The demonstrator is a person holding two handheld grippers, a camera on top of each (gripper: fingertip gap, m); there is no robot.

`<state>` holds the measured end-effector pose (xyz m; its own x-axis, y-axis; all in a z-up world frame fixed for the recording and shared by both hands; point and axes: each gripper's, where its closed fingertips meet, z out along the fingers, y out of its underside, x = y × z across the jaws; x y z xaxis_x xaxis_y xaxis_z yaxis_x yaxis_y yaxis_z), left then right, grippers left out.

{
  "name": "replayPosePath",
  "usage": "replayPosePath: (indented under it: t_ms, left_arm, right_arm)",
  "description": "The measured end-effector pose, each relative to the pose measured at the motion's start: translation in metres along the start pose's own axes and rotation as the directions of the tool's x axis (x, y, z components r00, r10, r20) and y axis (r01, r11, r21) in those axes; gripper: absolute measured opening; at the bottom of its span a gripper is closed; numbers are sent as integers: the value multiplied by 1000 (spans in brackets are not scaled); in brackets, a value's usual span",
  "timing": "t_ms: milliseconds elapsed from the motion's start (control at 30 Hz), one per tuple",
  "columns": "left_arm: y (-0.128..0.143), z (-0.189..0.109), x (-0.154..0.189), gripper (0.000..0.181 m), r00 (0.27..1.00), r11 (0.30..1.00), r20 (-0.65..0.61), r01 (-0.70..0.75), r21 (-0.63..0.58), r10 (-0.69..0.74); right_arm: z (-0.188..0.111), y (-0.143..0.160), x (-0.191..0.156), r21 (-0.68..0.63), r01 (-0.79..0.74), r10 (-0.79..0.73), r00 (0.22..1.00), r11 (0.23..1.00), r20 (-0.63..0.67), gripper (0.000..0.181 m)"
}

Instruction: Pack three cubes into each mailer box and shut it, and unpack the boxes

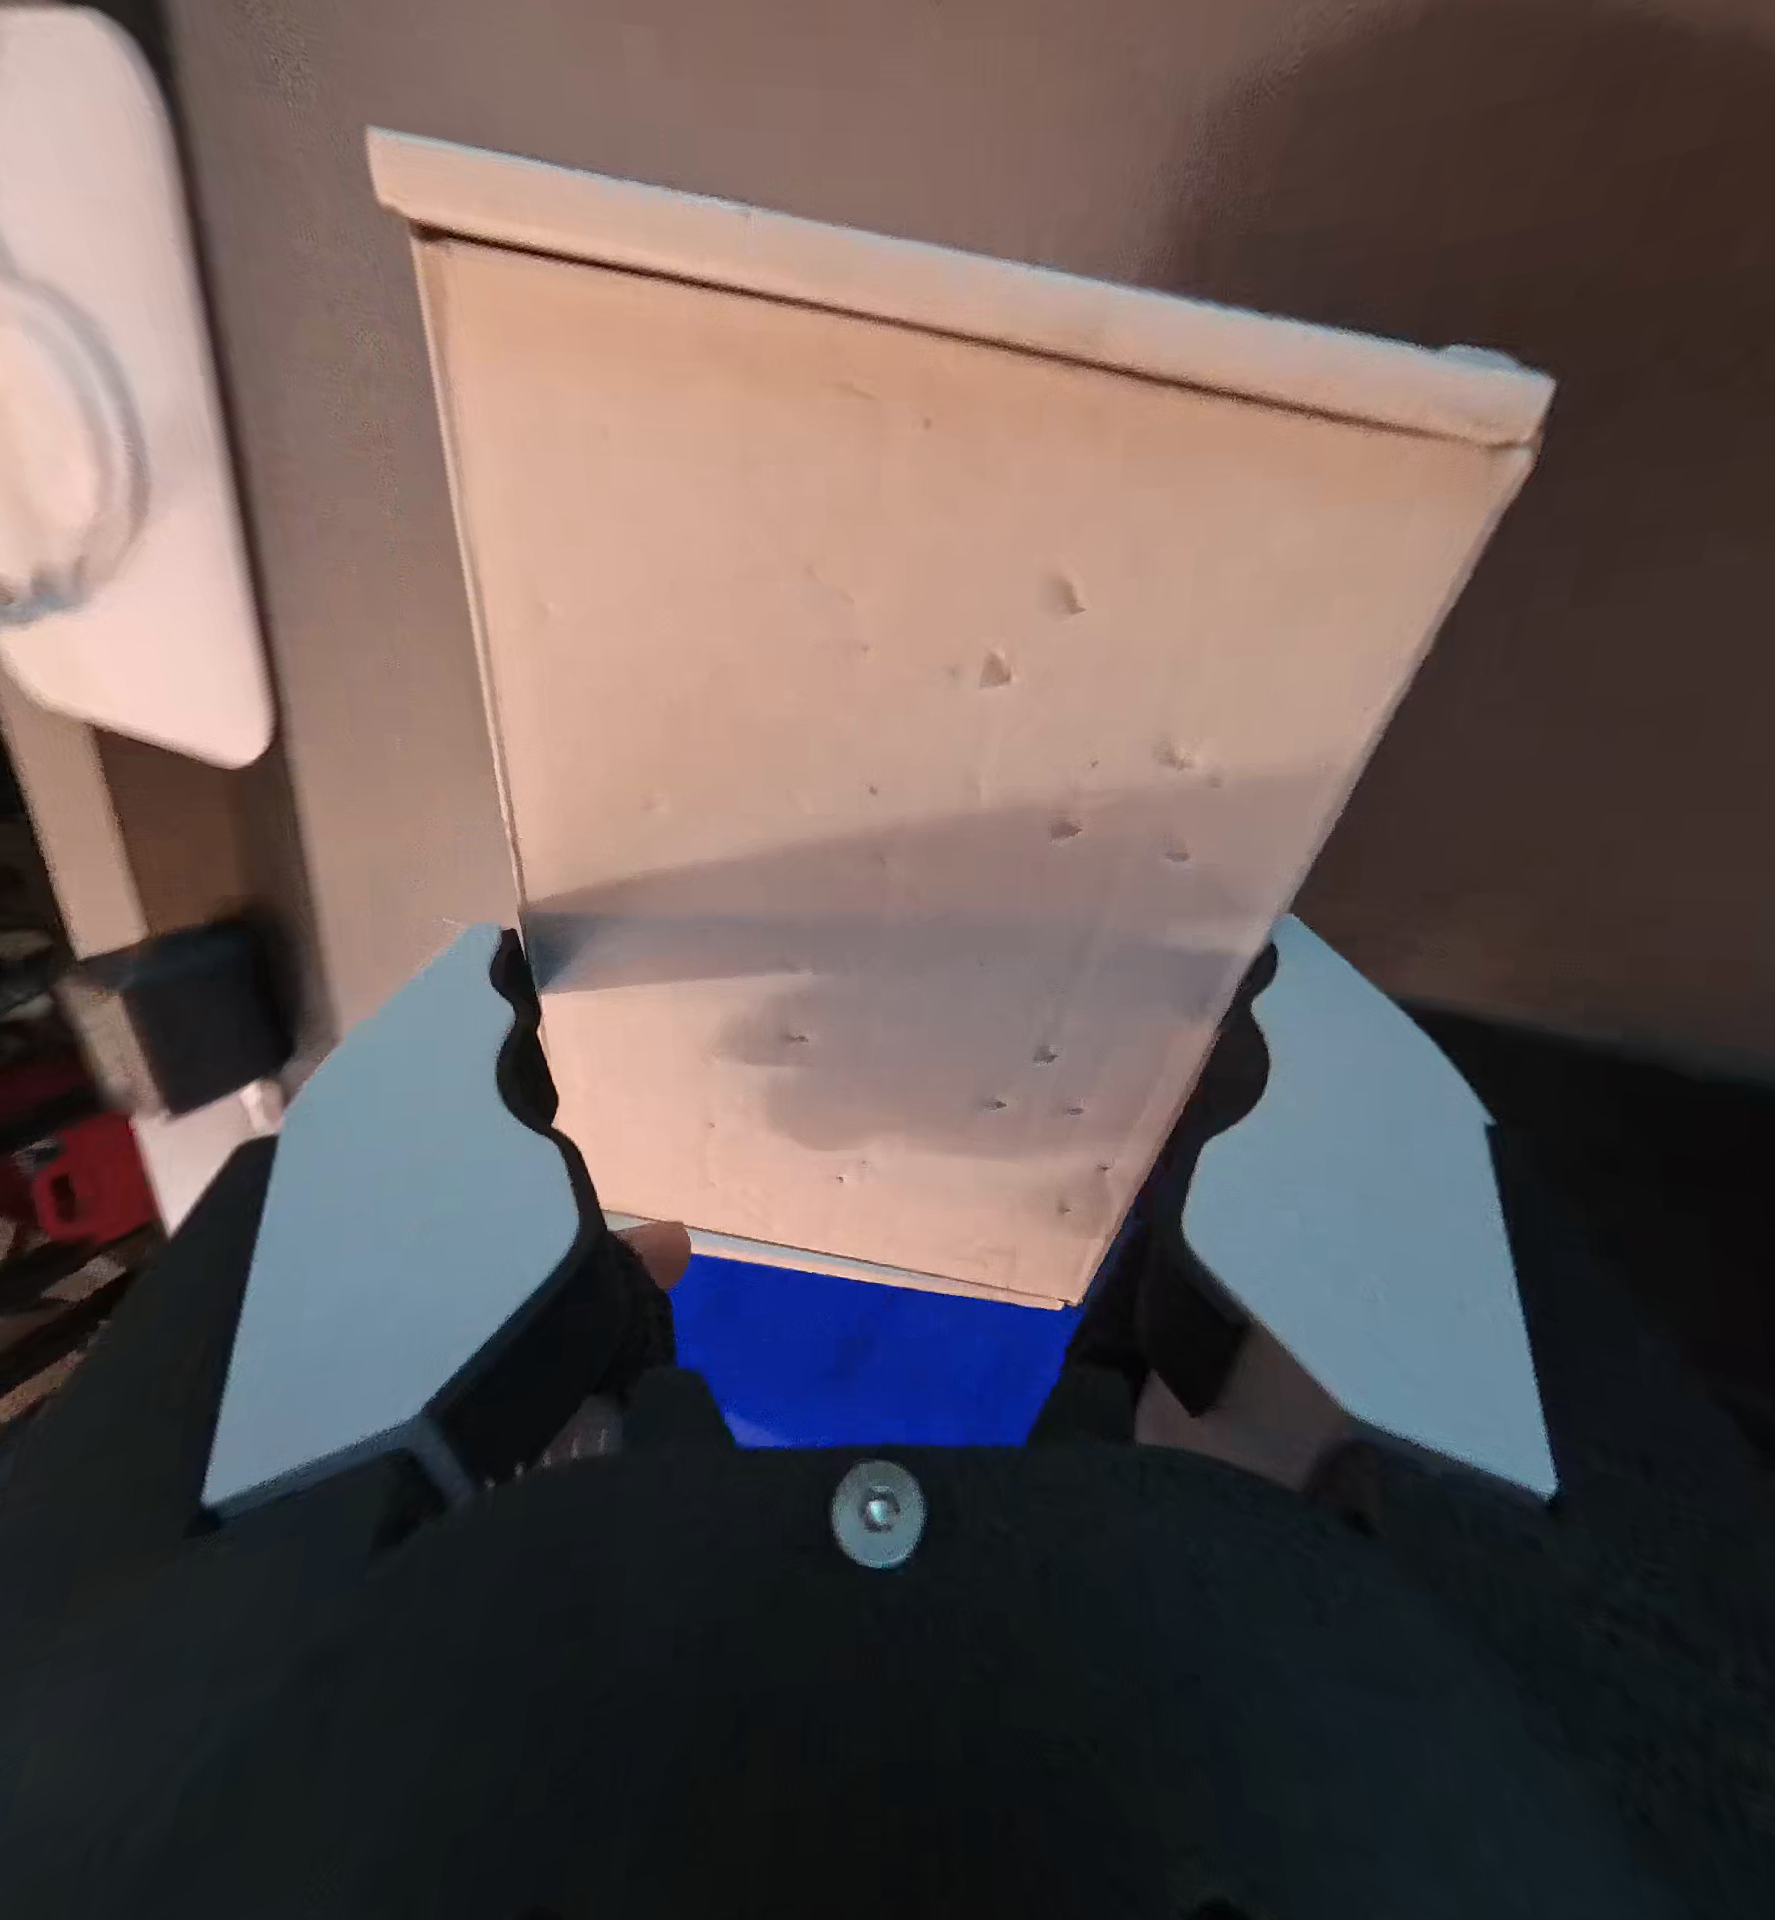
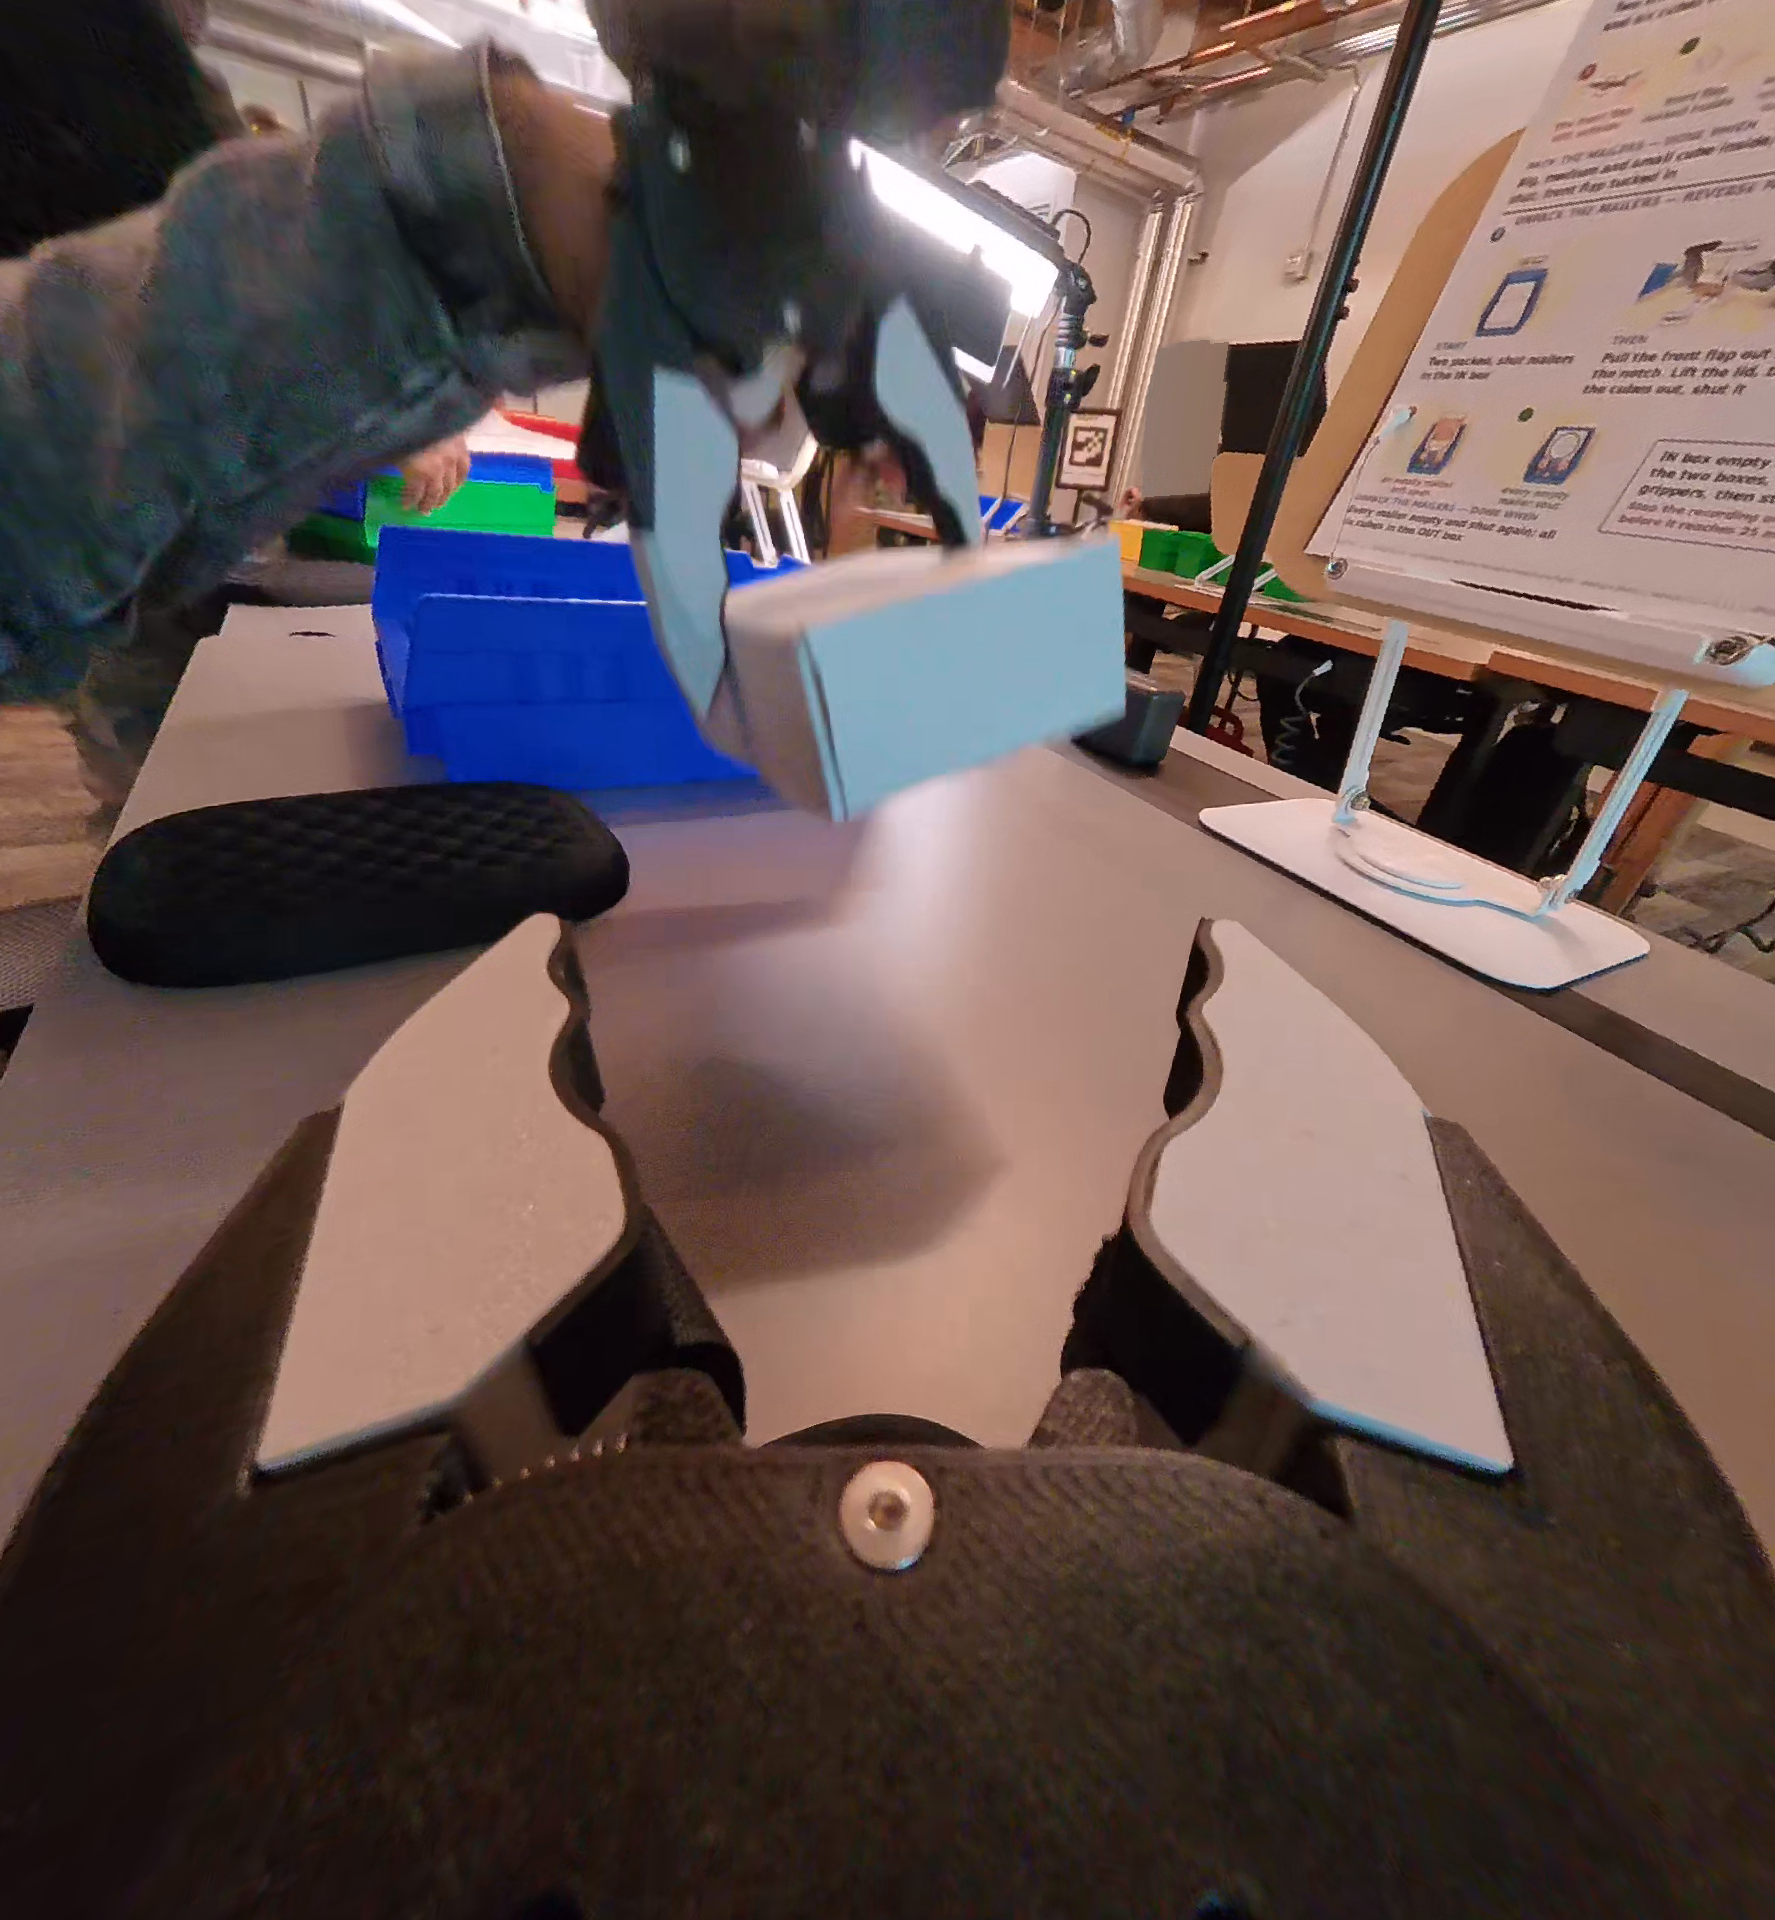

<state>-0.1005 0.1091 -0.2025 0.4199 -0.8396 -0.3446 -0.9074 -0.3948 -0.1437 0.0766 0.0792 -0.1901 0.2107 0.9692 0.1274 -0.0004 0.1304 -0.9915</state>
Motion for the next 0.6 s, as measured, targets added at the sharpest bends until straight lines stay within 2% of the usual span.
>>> replayPosePath:
  t_ms: [167, 300, 367, 433, 500, 600]
  left_arm:
    - [-28, 57, 52, 125, 995, 998, -98, -36, -46, 31]
    - [-37, 68, 66, 125, 990, 1000, -141, -5, -25, 1]
    - [-40, 68, 62, 126, 994, 1000, -105, 20, 15, -18]
    - [-43, 60, 57, 138, 997, 992, -59, 61, 110, -54]
    - [-47, 41, 57, 141, 992, 950, -32, 127, 284, -123]
    - [-32, 14, 56, 138, 946, 804, -53, 300, 513, -319]
  right_arm:
    - [-1, -1, 2, 10, -21, 21, 1000, 1000, -2, 106]
    - [0, 0, 0, 2, -4, 4, 1000, 1000, 8, 106]
    - [0, 1, -1, 0, -1, 1, 1000, 1000, 9, 106]
    - [0, 0, 0, 3, -7, 7, 1000, 1000, 7, 104]
    - [-1, -1, 1, 13, -16, 16, 1000, 1000, 4, 101]
    - [1, 1, 2, -2, -29, 29, 1000, 1000, 12, 95]
